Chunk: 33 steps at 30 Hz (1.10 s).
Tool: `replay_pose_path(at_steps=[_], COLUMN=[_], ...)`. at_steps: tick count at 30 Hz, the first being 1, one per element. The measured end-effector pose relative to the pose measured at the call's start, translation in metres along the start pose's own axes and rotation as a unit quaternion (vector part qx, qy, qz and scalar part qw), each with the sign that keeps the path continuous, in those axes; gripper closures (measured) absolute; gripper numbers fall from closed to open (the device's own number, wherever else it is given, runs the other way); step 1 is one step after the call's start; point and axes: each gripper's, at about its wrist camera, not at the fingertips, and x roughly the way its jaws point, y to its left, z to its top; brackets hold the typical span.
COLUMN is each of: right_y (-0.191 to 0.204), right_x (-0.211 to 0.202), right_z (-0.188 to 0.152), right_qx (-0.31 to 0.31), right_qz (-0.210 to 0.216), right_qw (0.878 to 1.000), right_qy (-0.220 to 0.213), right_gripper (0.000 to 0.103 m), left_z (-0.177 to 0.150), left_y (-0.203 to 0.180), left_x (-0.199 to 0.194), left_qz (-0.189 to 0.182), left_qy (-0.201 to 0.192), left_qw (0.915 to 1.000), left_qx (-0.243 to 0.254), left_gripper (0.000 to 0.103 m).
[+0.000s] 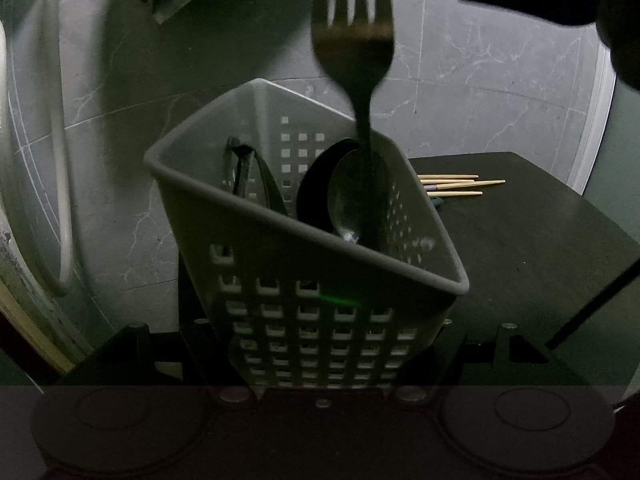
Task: Organize utensils
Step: 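Lift the metal fork over the white holder and drop it inside, then move the right gripper back over the bamboo chopsticks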
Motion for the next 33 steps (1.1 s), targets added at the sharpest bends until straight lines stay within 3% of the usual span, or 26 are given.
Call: replay_pose_path(at_steps=[13, 15, 18, 19, 21, 23, 27, 33], right_y=[-0.023, -0.025, -0.03, -0.033, -0.042, -0.051, -0.076, -0.116], right_x=[0.008, 0.002, -0.016, -0.022, -0.035, -0.045, -0.051, -0.038], right_z=[-0.018, -0.016, -0.008, -0.006, -0.002, -0.002, -0.008, -0.028], right_qx=[0.032, 0.033, 0.026, 0.025, 0.02, 0.009, -0.005, -0.049], right_qz=[-0.014, -0.018, -0.034, -0.043, -0.074, -0.116, -0.194, -0.286], right_qw=[0.999, 0.999, 0.999, 0.998, 0.996, 0.992, 0.981, 0.955], right_qy=[0.023, 0.009, -0.022, -0.031, -0.042, -0.046, -0.022, 0.068], right_gripper=[0.09, 0.061, 0.039, 0.034, 0.012, 0.004, 0.0, 0.0], left_z=[0.001, 0.001, 0.001, 0.001, 0.001, 0.001, 0.002, 0.003], left_y=[-0.001, -0.001, -0.002, -0.002, -0.002, -0.002, -0.003, -0.007], left_x=[0.002, 0.002, 0.002, 0.002, 0.002, 0.003, 0.004, 0.005], left_qz=[0.002, 0.001, 0.001, 0.001, 0.001, 0.002, 0.003, 0.008], left_qy=[0.004, 0.004, 0.004, 0.004, 0.005, 0.007, 0.009, 0.011], left_qw=[1.0, 1.0, 1.0, 1.0, 1.0, 1.0, 1.0, 0.9999], left_qx=[0.0, 0.0, 0.0, 0.0, 0.0, 0.0, -0.001, -0.003], left_gripper=[0.027, 0.027, 0.027, 0.027, 0.027, 0.027, 0.027, 0.027])
